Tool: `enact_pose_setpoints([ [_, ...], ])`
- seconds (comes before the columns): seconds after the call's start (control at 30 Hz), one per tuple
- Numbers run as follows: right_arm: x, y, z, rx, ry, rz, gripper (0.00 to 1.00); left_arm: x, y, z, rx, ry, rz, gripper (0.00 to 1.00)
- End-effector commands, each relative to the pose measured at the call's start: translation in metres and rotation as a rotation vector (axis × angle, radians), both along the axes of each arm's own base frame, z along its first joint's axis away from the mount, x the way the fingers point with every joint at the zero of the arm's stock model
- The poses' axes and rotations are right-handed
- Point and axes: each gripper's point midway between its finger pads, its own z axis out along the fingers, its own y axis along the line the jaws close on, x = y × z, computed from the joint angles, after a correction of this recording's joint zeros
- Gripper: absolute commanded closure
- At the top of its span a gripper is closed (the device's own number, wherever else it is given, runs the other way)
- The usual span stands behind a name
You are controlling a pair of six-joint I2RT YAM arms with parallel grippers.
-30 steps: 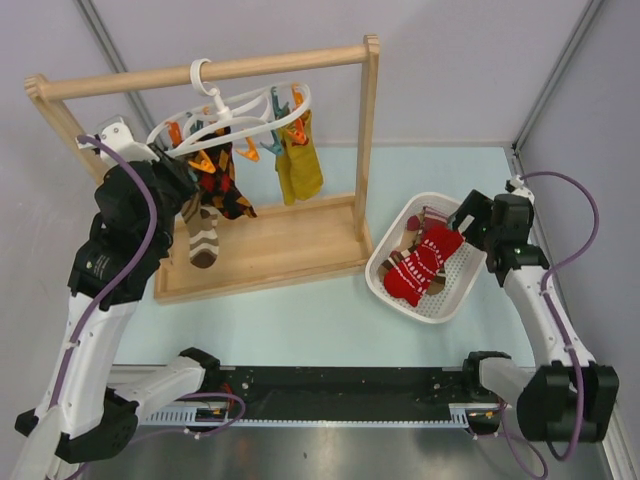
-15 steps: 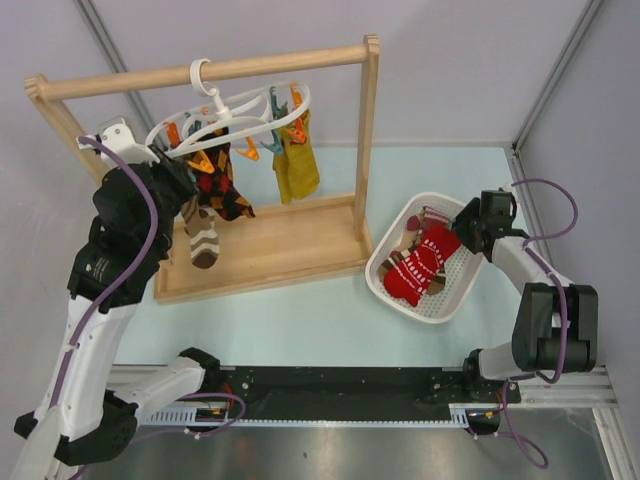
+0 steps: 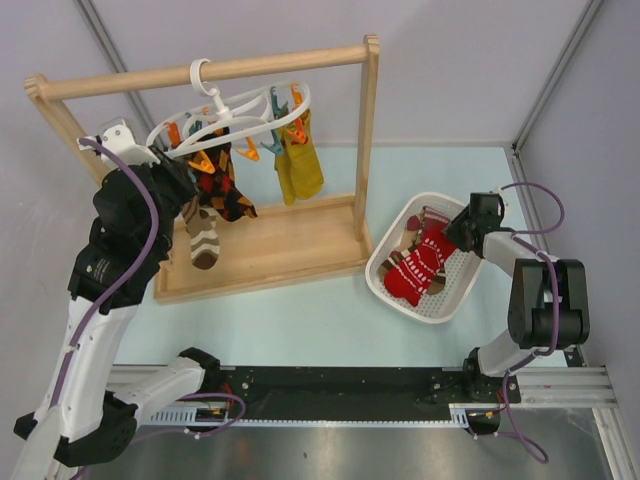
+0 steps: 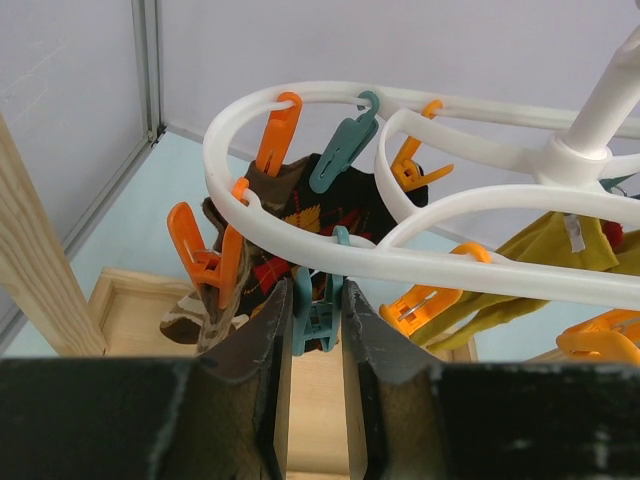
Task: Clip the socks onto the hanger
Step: Pick up the sock from the bin.
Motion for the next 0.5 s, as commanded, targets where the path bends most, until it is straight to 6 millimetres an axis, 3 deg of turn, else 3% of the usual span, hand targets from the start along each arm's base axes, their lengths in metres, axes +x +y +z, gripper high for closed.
enact_pose_setpoints([
  [0.0,0.020,0.001,0.019,-0.017,-0.079,0.004,0.65,-0.008,0.008,-0.008,0.039,0.031,0.018,0.80],
  [0.27,0.005,-0.010,0.053,-0.131,-0.117,0.026,0.93,-0.010,0.008,-0.009,0.040,0.037,0.012,0.80],
  [0.3,0.003,-0.010,0.066,-0.145,-0.146,0.031,0.95,-0.010,0.008,-0.009,0.043,0.041,0.014,0.80],
  [0.47,-0.009,0.008,0.095,-0.225,-0.202,0.125,0.98,-0.013,0.010,-0.007,0.046,0.040,0.016,0.79],
])
